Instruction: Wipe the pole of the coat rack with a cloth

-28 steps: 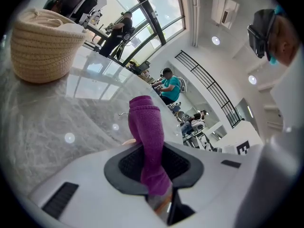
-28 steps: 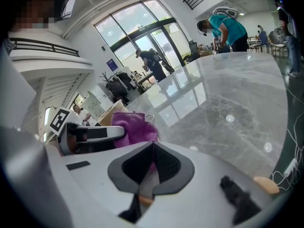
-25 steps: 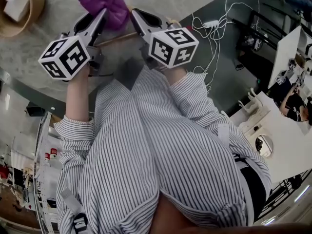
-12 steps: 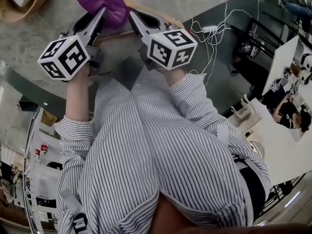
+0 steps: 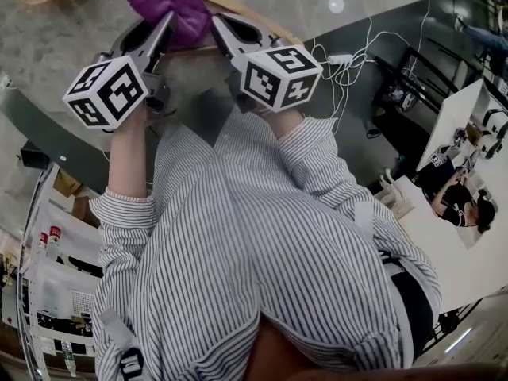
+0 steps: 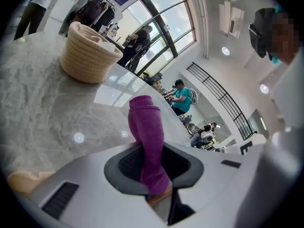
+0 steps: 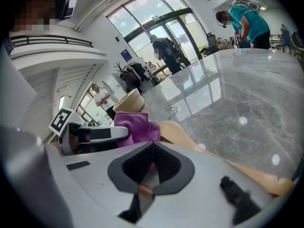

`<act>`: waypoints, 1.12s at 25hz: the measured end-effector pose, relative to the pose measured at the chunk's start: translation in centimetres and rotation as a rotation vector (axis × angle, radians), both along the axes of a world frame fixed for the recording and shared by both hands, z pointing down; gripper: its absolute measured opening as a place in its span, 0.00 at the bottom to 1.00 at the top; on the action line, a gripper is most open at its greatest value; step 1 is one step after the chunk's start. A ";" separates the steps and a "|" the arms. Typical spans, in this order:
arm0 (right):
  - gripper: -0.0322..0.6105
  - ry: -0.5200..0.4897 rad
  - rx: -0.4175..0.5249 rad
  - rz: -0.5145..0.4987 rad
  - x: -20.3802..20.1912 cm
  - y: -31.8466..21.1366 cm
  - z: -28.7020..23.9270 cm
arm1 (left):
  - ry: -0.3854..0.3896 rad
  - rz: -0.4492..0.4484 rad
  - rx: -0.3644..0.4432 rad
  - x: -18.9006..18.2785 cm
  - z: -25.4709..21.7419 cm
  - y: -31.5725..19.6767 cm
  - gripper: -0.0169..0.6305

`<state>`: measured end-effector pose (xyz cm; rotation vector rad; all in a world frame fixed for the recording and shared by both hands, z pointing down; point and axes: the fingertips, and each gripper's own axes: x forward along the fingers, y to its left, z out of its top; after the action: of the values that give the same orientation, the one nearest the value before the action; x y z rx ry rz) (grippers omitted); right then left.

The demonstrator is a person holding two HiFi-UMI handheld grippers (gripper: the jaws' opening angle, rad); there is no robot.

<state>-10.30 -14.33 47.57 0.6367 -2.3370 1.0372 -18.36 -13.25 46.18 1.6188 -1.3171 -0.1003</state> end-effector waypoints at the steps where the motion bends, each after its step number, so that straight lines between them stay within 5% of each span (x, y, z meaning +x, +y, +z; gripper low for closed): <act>1: 0.08 -0.002 0.000 -0.009 -0.2 0.1 0.0 | 0.001 -0.005 -0.004 0.0 0.0 0.3 0.18; 28: 0.08 -0.018 0.007 -0.228 -5.2 4.9 0.1 | -0.006 -0.222 -0.035 -5.1 0.8 7.9 0.18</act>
<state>-15.49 -9.48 47.65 0.3542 -2.3632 0.9349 -23.47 -5.33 46.95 1.4409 -1.4922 -0.2057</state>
